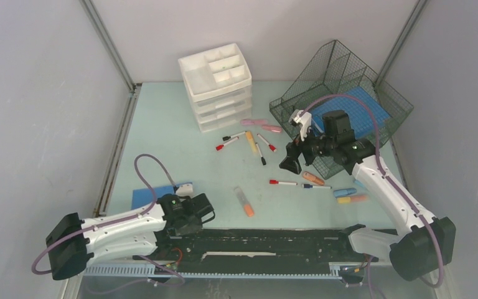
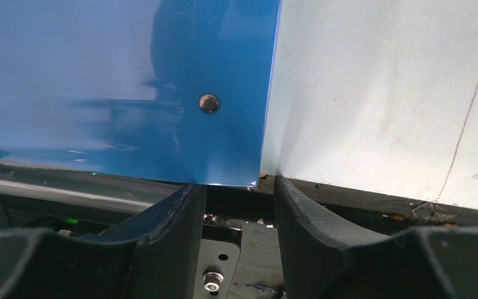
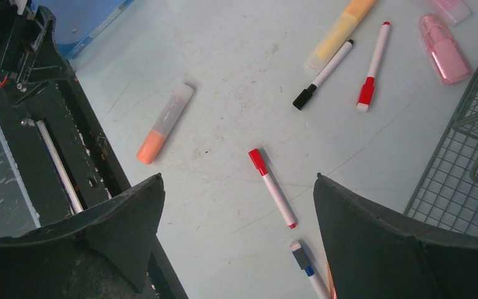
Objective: Organize the desk
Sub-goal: Move the folder to the center of the board.
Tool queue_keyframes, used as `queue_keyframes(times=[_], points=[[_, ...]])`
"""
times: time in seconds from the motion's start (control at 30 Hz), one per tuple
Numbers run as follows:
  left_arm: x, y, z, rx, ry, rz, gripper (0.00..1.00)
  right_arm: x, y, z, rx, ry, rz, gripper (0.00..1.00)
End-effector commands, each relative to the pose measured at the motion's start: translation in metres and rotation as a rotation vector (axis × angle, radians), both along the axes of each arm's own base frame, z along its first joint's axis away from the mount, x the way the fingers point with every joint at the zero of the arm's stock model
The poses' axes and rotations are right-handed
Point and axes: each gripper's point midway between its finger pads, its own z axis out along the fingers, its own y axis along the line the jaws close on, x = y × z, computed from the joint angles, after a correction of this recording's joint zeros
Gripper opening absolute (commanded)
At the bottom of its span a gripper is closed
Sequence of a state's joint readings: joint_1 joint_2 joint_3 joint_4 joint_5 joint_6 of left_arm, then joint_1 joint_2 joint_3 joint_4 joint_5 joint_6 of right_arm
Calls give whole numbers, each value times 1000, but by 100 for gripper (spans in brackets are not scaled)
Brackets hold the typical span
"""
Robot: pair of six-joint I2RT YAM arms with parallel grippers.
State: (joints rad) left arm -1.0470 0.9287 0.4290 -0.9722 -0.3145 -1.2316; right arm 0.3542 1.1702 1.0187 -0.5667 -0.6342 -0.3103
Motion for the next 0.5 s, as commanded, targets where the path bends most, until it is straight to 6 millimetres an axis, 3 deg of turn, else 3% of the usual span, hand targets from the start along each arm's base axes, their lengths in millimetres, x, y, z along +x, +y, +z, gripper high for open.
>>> queue_keyframes(times=[0.0, 0.47], points=[[42, -7, 12, -65, -185, 109, 51, 3, 0, 24, 30, -61, -2, 96], [115, 0, 14, -188, -321, 234, 52, 4, -5, 28, 35, -69, -14, 96]])
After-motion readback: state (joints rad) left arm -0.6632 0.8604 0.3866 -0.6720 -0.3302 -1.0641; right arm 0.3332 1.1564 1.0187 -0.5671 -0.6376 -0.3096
